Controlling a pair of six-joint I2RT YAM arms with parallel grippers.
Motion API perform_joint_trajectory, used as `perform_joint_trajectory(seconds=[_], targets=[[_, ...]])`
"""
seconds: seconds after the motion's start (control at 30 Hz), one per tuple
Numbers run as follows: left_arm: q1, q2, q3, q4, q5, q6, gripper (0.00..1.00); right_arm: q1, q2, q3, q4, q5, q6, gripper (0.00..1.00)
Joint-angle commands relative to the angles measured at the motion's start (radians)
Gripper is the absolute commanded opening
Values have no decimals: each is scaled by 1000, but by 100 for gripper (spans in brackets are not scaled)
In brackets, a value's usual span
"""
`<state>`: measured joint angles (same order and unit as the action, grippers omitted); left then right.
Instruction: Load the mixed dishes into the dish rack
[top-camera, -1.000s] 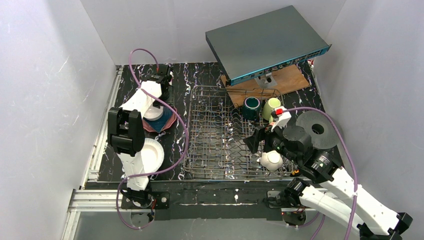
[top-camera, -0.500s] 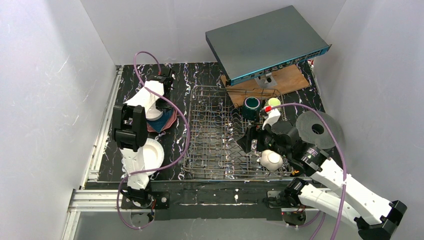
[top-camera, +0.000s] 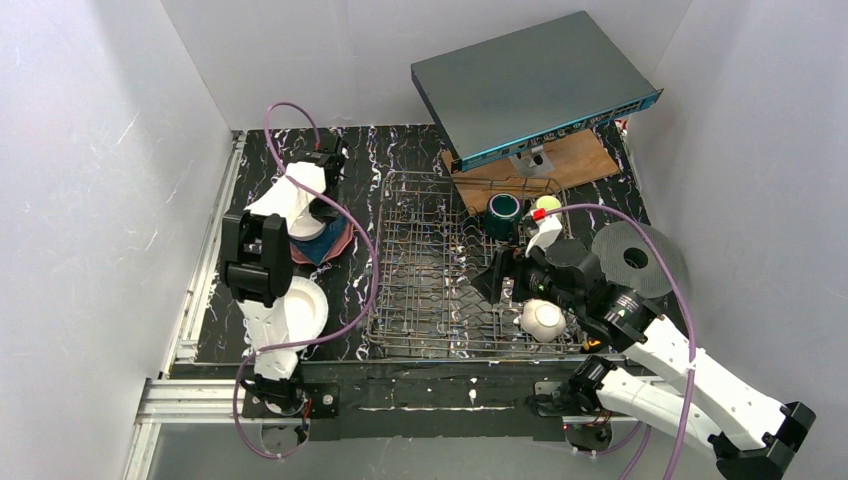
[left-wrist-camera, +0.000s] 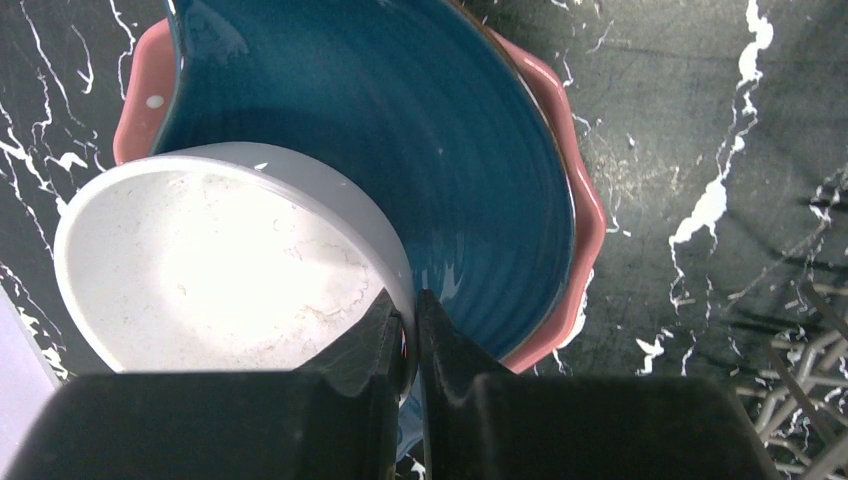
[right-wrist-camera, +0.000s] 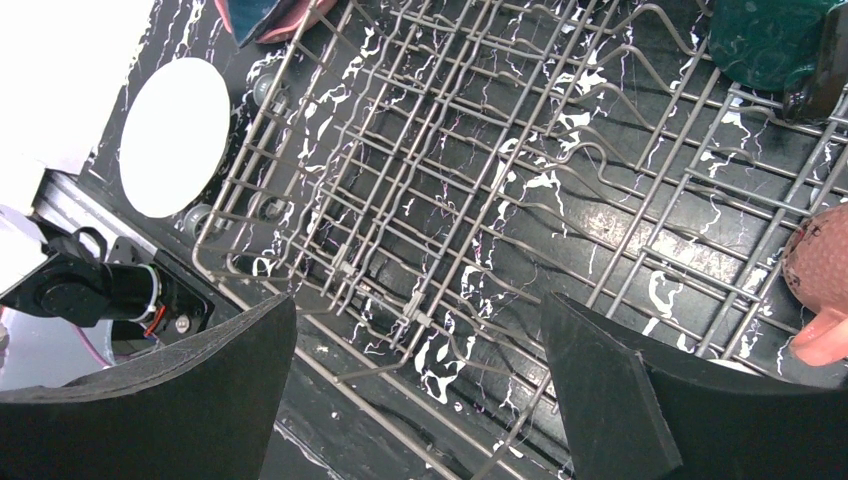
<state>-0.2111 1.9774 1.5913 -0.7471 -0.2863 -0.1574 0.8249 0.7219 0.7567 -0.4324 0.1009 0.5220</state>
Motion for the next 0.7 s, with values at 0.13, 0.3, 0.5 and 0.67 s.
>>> perform_joint_trajectory(seconds=[0.13,0.3,0.5,0.67], targets=[[3,-415,-192,173,206,-5,0,0,55,53,52,-51,35,98],[-27,-695,-432,515,575,-82,0,26,127,80,75,-67,56,98],[-100,-782,-509,732,835,-247,0,133,250,198,89,38,-11,98],[-108,-759,-571,972,982,-521,0,168,358,309,102,113,-79,98]])
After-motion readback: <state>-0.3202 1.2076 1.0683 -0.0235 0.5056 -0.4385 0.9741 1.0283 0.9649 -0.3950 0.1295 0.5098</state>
